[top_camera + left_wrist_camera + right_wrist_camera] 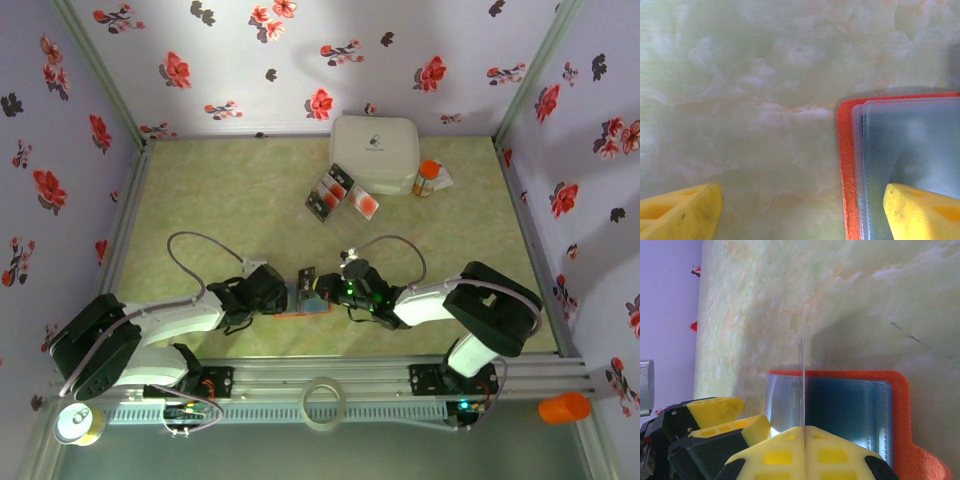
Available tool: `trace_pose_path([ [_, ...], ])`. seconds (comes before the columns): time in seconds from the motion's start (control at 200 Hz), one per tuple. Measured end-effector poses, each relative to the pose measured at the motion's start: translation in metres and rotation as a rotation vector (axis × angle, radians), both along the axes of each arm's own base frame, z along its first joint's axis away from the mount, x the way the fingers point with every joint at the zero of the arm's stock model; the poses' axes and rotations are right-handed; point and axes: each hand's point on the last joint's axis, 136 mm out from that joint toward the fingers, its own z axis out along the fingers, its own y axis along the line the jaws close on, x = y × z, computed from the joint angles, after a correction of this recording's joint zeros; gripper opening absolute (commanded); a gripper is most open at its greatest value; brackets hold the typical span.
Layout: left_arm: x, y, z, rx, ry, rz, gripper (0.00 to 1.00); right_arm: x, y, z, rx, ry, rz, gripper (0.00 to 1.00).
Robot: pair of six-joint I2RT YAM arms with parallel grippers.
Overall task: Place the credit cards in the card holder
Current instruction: Insert the credit card into the card slot.
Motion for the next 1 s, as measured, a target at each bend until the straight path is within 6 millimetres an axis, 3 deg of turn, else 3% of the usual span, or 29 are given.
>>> trace_pose_path([
  [0.55, 0.000, 0.000, 0.000, -0.002, -0.002, 0.000, 0.85, 0.001, -0.002, 0.011, 0.018, -0.025, -0.013, 0.00],
  [1.0, 0.000, 0.000, 0.000, -0.003, -0.002, 0.000, 0.85, 0.002, -0.002, 0.004, 0.012, -0.026, -0.019, 0.00],
])
